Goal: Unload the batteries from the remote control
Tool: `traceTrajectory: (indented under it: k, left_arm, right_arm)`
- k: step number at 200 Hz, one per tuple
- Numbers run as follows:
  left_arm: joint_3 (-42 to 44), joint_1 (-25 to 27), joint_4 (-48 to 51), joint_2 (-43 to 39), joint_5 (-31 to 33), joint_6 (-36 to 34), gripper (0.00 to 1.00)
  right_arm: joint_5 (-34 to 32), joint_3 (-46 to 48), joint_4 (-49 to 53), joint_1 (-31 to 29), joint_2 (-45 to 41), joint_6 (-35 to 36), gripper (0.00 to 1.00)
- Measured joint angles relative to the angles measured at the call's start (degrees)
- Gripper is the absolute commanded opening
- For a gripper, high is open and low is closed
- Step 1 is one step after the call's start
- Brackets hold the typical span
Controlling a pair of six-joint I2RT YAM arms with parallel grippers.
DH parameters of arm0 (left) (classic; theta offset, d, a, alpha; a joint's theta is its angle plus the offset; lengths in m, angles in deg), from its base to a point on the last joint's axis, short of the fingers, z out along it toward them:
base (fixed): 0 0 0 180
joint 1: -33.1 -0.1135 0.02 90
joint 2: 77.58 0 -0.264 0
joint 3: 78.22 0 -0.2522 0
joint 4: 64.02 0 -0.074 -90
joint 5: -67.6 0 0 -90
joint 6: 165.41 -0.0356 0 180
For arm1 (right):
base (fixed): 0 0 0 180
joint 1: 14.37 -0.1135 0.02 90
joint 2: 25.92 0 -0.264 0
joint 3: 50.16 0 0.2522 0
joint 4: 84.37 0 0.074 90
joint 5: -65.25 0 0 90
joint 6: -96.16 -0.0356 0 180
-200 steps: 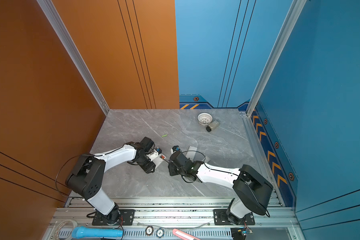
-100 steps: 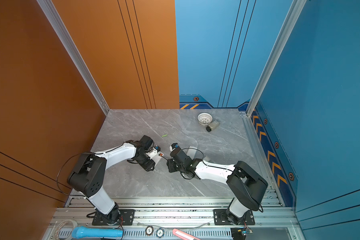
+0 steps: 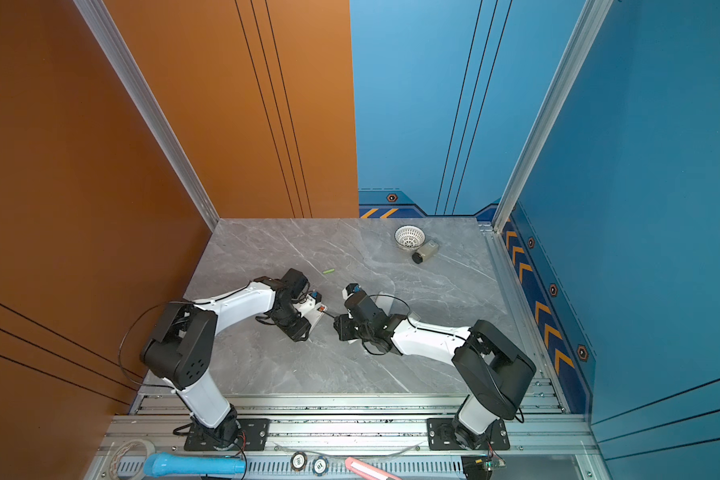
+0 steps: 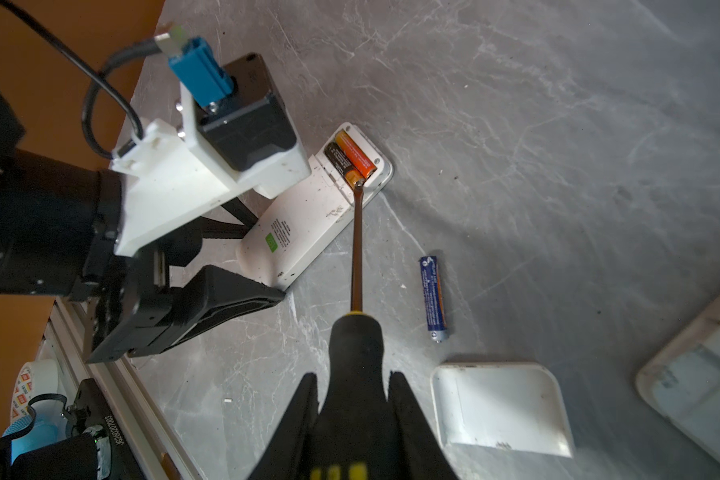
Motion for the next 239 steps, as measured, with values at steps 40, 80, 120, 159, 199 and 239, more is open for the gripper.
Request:
traceTrajectory:
  k: [40,80,120,159,199,239]
  left_arm:
    - [-0.39,0.00,0.37,0.35,0.07,0.44,0.00]
    - [-0.52,0.00,0.42,0.44,0.09,1.25,0.00]
    - [-0.85,0.00,0.74,0.72,0.13,1.51,0.00]
    - [-0.94,0.00,0.81,0.83,0.22,1.66,0.00]
    - [-1.11,0.00,1.01,0.98,0.33,1.62,0.00]
    - [-2.34,0.00,1.46,1.79,-0.02,-0.42,0.00]
  right_arm:
    - [2.16,0.15,-1.05,1.11,0.00,-2.51,0.00]
    - [3.08,1.18,-3.10,1.60,0.00,-4.55,0.00]
    - [3.69,1.40,-3.82,1.92,-0.02,-5.99,0.00]
    - [3.89,1.53,-4.17,1.97,-0.13,-6.86,0.00]
    - [3.98,1.77,-4.26,1.97,-0.66,-7.93,0.00]
    - [7.21,1.97,-8.81,1.77,-2.16,-8.13,0.00]
